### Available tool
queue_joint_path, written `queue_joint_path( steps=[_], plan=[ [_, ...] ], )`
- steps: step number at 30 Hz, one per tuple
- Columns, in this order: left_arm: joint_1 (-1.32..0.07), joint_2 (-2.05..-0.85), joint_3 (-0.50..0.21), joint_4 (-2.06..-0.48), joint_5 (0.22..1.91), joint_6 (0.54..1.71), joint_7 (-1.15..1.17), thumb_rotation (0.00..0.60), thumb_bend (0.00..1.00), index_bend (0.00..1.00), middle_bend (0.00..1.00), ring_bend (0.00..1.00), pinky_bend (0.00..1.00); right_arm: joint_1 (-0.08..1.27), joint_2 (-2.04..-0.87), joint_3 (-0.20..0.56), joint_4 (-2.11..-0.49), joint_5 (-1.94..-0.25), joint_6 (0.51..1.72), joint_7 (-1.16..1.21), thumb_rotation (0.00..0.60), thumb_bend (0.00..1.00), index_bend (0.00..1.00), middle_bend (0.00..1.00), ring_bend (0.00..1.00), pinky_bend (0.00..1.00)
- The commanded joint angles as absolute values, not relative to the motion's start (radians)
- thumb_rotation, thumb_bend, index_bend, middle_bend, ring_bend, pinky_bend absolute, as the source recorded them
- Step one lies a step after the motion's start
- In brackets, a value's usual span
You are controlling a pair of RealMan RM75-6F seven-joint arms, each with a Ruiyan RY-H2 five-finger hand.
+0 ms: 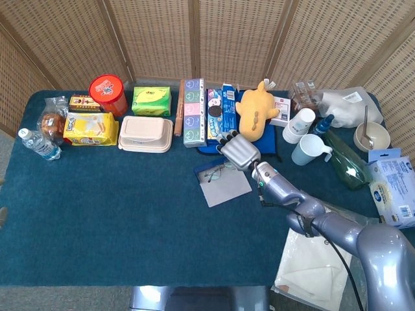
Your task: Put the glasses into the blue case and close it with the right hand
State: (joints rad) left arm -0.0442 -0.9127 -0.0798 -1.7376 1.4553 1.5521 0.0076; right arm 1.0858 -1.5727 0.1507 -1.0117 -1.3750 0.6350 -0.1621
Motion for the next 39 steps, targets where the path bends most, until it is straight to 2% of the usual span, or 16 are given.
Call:
queue_joint_path(
  steps=[1,21,33,36,39],
  plan=[
    [-0.045,-0.913,-0.08,-1.737,1.455,1.551,0.008,0.6,0.36,0.24,0.2,0.18,0.19,1.092,-1.564,0.155,-1.019,-1.345,0.609,-0.192,0.6,0.41,0.33,0.18,0.14,0.18],
    [-0.062,-0.931,-0.087,-1.728,1.458,1.536,0.008,0.6,0.36,0.24,0.2,0.18,0.19,1.04,-1.482,0.114,-1.164,-1.256,0.624,-0.338,0.6,0.41,0.34,0.18,0.14,0.18],
    [-0.054,-0.926,-0.086,-1.725,1.465,1.553,-0.002,0.6,0.36,0.24,0.2,0.18,0.19,1.032,-1.474,0.141,-1.219,-1.256,0.701,-0.363,0.6,0.36,0.34,0.19,0.14,0.18],
    [-0.051,-0.923,-0.087,-1.722,1.463,1.557,-0.009,0.6,0.36,0.24,0.2,0.18,0.19,1.019,-1.471,0.13,-1.242,-1.255,0.72,-0.383,0.6,0.35,0.28,0.18,0.13,0.18],
    [-0.051,-0.924,-0.086,-1.72,1.467,1.556,-0.013,0.6,0.36,0.24,0.2,0.18,0.19,1.006,-1.481,0.125,-1.258,-1.251,0.747,-0.411,0.6,0.31,0.17,0.14,0.09,0.17]
  ],
)
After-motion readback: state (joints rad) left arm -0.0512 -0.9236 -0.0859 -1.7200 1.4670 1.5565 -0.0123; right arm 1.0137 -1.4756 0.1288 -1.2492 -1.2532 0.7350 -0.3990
